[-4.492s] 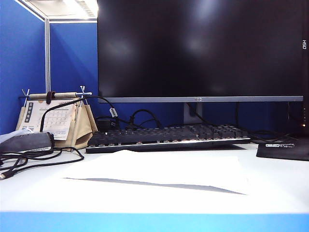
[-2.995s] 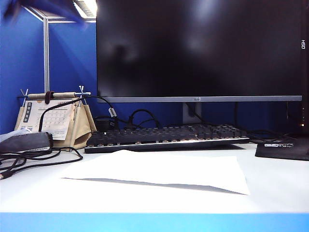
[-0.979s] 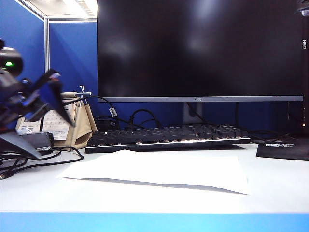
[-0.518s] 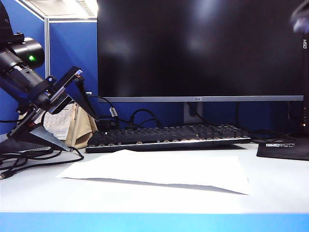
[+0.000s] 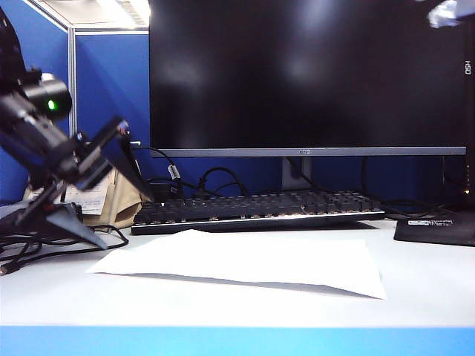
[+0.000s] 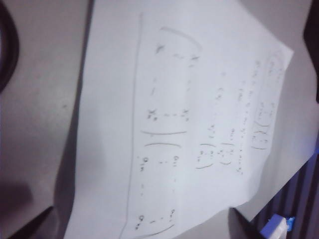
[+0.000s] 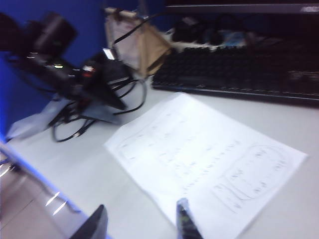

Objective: Put a wrinkled paper upside down.

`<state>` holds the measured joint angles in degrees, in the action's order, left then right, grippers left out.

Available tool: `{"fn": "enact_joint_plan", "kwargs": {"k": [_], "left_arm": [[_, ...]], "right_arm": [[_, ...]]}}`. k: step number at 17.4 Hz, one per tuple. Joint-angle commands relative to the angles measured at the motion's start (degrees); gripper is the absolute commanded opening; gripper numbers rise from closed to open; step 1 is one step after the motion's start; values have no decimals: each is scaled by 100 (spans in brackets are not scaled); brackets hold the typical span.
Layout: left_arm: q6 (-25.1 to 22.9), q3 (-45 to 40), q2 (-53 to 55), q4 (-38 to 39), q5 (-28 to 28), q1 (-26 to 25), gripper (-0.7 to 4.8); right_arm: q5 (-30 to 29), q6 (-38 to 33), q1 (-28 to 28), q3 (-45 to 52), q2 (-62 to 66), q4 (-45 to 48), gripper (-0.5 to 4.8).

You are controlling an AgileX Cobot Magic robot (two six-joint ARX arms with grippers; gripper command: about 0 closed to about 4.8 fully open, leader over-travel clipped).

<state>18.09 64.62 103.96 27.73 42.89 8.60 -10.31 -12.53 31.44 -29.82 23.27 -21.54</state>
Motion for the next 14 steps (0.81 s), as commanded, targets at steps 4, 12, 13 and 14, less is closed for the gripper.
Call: {"fn": "enact_joint_plan", "kwargs": {"k": [4,12,13,14], "left_arm": [[-31,15,164,-129,142,55,446],[-153,15,249,-260,-297,315,446],[-149,15,345,-293,-284,404,446],[-96,15,428,-361,-140,463,446]], "right_arm": [[-186,20,4,-39,42,61,181],[-267,11,4,-39,39,57,181],[-273,11,7,-39,39,55,181],[-273,11,7,-39,39,50,181]]}}
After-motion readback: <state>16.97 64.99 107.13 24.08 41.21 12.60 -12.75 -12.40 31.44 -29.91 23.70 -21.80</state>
